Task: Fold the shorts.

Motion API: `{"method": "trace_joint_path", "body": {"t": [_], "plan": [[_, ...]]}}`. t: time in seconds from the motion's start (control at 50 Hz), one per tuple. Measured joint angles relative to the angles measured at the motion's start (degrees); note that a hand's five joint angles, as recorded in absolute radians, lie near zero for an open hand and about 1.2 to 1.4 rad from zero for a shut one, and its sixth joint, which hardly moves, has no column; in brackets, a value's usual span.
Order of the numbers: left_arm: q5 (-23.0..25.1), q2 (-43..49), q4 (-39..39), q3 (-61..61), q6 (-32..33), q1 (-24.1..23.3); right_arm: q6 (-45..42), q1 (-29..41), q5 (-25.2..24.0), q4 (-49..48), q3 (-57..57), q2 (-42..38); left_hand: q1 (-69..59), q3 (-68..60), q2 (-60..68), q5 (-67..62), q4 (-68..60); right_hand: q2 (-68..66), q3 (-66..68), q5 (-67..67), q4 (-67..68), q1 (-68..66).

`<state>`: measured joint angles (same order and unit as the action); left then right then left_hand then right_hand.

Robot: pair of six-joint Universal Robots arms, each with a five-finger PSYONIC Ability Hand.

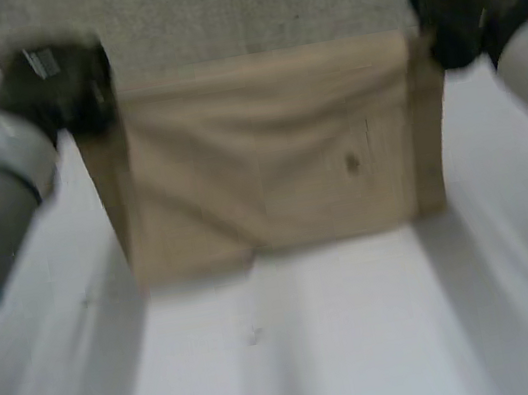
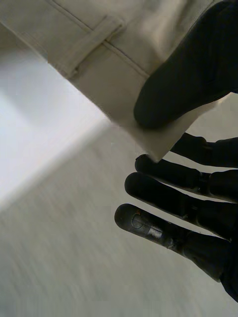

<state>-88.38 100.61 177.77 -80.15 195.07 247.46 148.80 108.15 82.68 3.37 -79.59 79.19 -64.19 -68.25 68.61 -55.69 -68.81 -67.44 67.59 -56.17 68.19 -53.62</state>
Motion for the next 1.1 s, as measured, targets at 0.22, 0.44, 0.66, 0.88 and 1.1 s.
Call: {"method": "trace_joint_path", "body": {"t": [0.22, 0.44, 0.66, 0.88, 1.1], "plan": [[-6.6, -4.2, 4.3, 16.2, -0.1, -3.4, 10.3, 0.2, 3.8, -12.1, 10.5, 3.1, 0.0, 0.0, 0.0, 0.0, -0.2, 0.0, 0.0, 0.0, 0.0, -1.6], [-6.0, -14.3, 4.9, -14.1, -0.3, -4.7, 9.3, 0.3, 3.1, -6.7, -5.4, 4.5, 0.0, 0.0, 0.0, 0.0, -0.2, 0.0, 0.0, -0.5, 0.0, -1.7], [-5.9, -10.0, 9.7, -34.7, -2.9, -5.3, 5.8, -0.1, 2.0, -5.5, -21.5, -0.5, 0.0, 0.0, 0.0, 0.0, -0.2, 0.0, 0.0, -0.5, 0.0, -1.7], [-5.8, -14.8, 0.9, -32.3, -3.7, -5.3, -0.2, -0.6, 2.0, 3.6, -22.3, 4.7, 0.0, 0.0, 0.0, 0.0, -0.2, 0.0, 0.0, -0.5, 0.0, -1.7], [-3.0, -30.8, -17.3, -25.3, -3.6, -7.1, -10.9, -1.1, 1.0, 24.3, -18.9, 20.8, 0.0, 0.0, 0.0, 0.0, -0.2, 0.0, 0.0, -0.5, 0.0, -1.7]]}}
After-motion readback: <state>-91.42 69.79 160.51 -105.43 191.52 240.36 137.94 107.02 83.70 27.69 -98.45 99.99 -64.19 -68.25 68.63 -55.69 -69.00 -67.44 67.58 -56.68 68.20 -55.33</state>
